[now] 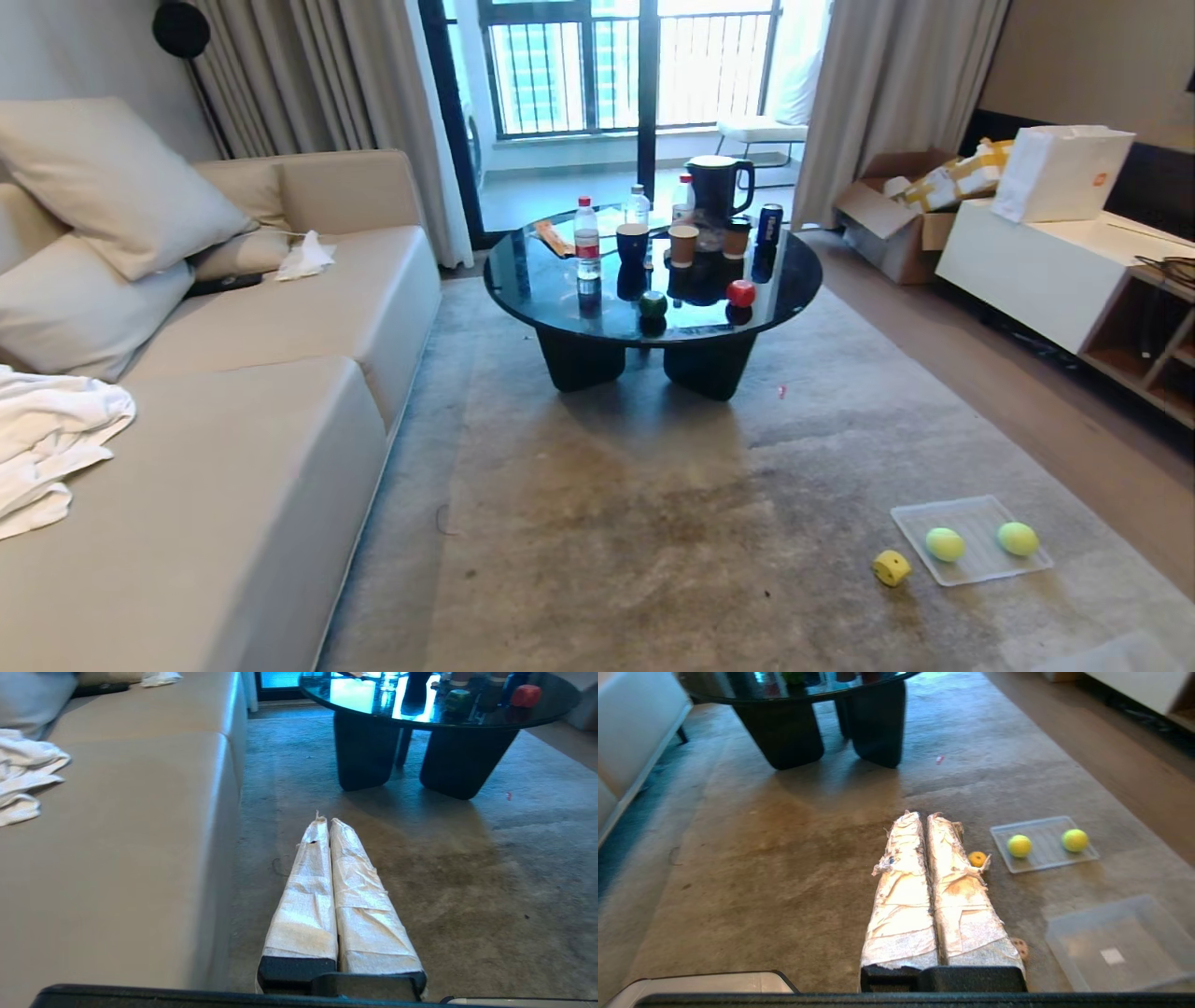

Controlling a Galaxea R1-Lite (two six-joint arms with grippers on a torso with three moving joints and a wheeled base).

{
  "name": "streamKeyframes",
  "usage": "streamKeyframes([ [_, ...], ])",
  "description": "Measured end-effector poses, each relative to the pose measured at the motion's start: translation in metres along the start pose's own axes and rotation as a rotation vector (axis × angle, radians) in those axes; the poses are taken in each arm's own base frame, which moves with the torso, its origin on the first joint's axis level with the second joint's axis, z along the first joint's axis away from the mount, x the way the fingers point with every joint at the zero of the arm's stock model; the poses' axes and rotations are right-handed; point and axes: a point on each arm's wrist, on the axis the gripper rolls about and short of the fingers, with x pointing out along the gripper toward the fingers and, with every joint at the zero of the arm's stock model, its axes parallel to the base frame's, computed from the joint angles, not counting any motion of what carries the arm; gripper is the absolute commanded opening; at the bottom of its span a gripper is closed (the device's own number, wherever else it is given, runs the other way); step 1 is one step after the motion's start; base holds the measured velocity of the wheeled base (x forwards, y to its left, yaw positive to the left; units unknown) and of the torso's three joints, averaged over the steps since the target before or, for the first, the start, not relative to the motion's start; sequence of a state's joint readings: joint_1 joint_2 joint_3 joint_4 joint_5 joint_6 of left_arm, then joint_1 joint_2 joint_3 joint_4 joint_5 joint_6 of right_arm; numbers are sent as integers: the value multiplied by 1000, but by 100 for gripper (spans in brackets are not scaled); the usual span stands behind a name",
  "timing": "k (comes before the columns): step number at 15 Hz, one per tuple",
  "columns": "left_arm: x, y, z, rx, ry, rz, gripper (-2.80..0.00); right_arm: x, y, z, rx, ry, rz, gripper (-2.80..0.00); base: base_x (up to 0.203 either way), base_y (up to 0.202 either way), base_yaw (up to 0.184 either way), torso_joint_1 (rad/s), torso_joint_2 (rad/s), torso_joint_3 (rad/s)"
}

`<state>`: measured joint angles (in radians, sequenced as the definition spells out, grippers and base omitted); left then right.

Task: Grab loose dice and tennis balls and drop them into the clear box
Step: Find toys out of the box

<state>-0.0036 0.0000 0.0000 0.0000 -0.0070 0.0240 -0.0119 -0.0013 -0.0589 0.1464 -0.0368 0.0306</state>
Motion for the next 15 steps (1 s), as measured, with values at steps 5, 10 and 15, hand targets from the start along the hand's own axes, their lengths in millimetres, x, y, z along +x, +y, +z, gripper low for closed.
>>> streamKeyframes([
  [5, 0, 0, 0, 0, 0, 1, -280, 0, 0, 0, 0, 0, 0, -280, 0, 9, -166, 3, 2, 3],
  [10, 0, 0, 0, 0, 0, 1, -280, 0, 0, 0, 0, 0, 0, -280, 0, 11, -163, 1, 1, 2],
  [15, 0, 0, 0, 0, 0, 0, -280, 0, 0, 0, 0, 0, -1, -280, 0, 7, -152, 2, 4, 1],
])
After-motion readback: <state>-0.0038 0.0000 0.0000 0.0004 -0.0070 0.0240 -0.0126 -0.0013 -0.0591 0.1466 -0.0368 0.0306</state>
